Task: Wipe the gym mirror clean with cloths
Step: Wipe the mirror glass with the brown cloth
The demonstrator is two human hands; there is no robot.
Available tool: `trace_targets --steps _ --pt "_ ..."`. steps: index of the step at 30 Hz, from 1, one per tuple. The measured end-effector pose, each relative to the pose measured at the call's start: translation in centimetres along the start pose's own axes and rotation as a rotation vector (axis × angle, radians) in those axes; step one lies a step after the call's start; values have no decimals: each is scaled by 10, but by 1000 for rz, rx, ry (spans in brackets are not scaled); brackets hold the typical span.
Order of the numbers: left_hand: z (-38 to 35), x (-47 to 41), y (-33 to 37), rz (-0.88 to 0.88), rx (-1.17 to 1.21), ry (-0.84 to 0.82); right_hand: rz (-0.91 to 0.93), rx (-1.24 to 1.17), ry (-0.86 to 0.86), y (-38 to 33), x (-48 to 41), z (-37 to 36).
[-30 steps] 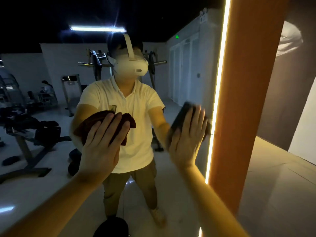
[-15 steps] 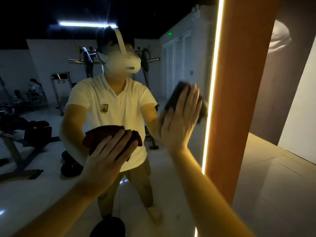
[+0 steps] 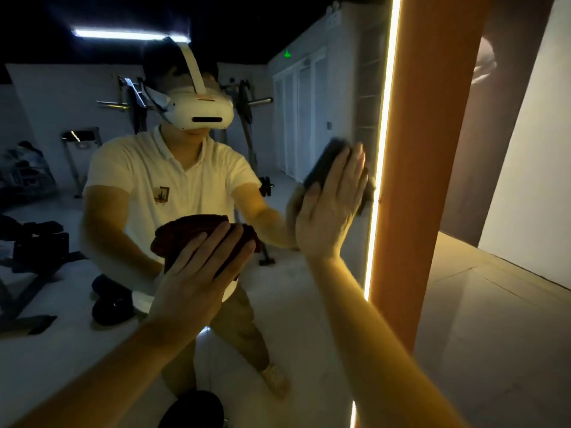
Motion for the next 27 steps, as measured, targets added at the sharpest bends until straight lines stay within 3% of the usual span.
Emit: trace_targets --steps 3,5,7,12,15,20,22,24,27 --pt "0 0 1 1 -4 42 -151 54 -33 74 114 20" --pt "-2 1 1 -17 -23 50 -405 22 -134 107 175 31" --pt "-6 1 1 -44 -31 40 -530 17 -154 107 179 30" --pt "-8 3 1 -64 -64 19 -70 -26 -18 -3 27 5" --pt "-3 -1 3 -39 -60 29 80 -42 -7 -4 16 -5" --pt "-2 -4 7 1 -85 93 -72 67 -221 130 172 36" --pt "-5 -1 10 23 -89 103 -147 96 -301 152 194 41" --pt "-7 2 13 25 -77 104 -147 82 -269 135 171 37" --pt "-8 10 15 -21 -103 64 49 36 -138 48 84 16"
Point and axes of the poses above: each hand's wrist, its own x-axis away from the middle knuckle, its own z-axis out of the back of the hand, y = z × x, the point moved 6 cm from there along -x, towards the middle knuckle, and after that the axes turned 13 degrees about -z, right-handed, at the moved point
